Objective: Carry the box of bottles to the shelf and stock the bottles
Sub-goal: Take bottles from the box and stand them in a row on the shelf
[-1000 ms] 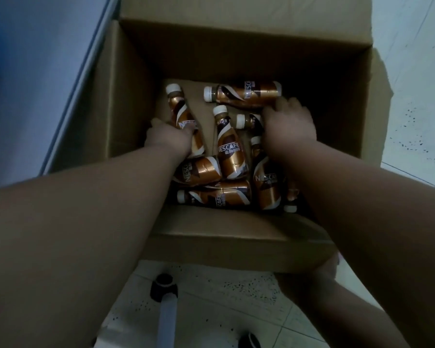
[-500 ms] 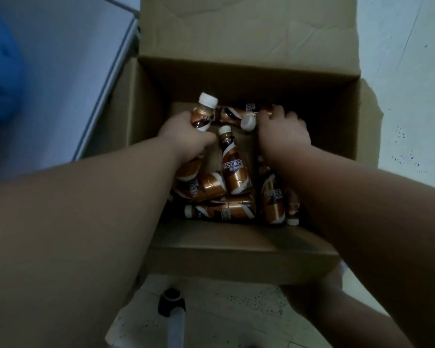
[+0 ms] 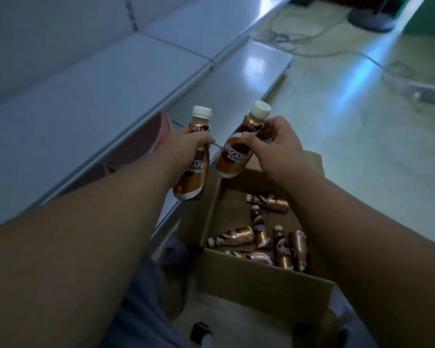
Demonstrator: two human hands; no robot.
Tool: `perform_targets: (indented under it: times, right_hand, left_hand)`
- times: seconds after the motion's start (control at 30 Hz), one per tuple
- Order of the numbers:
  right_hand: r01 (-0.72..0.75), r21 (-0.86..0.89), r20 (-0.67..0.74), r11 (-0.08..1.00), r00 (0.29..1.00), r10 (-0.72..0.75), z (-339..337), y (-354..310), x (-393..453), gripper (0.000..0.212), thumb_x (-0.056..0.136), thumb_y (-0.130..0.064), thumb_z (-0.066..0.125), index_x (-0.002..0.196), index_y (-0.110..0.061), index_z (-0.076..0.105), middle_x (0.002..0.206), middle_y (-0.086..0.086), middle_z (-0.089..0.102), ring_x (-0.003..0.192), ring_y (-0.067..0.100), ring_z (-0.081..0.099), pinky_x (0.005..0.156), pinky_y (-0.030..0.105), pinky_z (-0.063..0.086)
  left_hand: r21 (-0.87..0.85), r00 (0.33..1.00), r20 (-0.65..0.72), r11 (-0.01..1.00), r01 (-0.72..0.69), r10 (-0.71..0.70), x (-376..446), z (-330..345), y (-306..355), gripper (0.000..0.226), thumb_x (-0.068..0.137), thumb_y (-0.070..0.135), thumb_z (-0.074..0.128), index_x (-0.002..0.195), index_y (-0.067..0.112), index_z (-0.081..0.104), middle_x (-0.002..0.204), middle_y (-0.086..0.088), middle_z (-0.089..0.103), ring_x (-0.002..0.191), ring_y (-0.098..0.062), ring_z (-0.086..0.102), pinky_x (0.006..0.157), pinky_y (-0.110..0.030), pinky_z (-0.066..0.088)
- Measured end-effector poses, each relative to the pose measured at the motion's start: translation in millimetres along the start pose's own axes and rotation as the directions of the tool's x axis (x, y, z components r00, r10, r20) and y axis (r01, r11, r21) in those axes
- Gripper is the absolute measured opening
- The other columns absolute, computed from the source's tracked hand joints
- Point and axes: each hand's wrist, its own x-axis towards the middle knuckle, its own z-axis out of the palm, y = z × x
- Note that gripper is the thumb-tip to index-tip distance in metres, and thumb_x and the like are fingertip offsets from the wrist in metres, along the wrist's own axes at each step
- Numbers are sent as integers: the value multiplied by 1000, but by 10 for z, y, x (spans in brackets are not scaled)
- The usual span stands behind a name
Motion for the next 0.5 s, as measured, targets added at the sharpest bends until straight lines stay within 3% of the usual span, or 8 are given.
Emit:
perform_targets:
  times: [0.1,0.23,0.37,0.5]
  right_hand:
    - [67,17,45,998,997,-68,382,-521,-214,21,86,-27,70,96,-21,52,88,-5,61,76,3,58,57,12,41]
    - [104,154,76,983,990,-117,982,-1225,-407,8,90,-24,57,93,-20,51,86,6,62,77,19,62,66,33,49]
    - [165,162,166,973,967,-192,1591,-1809,-559,28,89,-40,55,103,-15,55,91,7,62,82,24,61,76,41,52]
    - [345,25,307,938,891,-336,2121,-2151,-620,33,93,-50,52,105,-18,50,83,-7,54,77,16,54,72,32,40]
  left_hand:
    - [-34,986,-140,995,-96,90,-389,-595,147,34,58,48,73,80,23,67,84,-13,67,80,-33,65,84,-51,51]
    - [56,885,-420,979,-196,201,-916,-1374,288,37,78,52,63,102,25,60,91,-5,65,86,-27,65,83,-43,53]
    - [89,806,-543,970,-226,237,-1222,-2093,267,32,88,47,59,112,25,53,93,3,61,86,-15,62,75,-32,49]
    - [81,761,-623,982,-172,184,-1230,-2600,120,39,78,57,60,105,30,54,93,2,65,91,-22,65,88,-45,52]
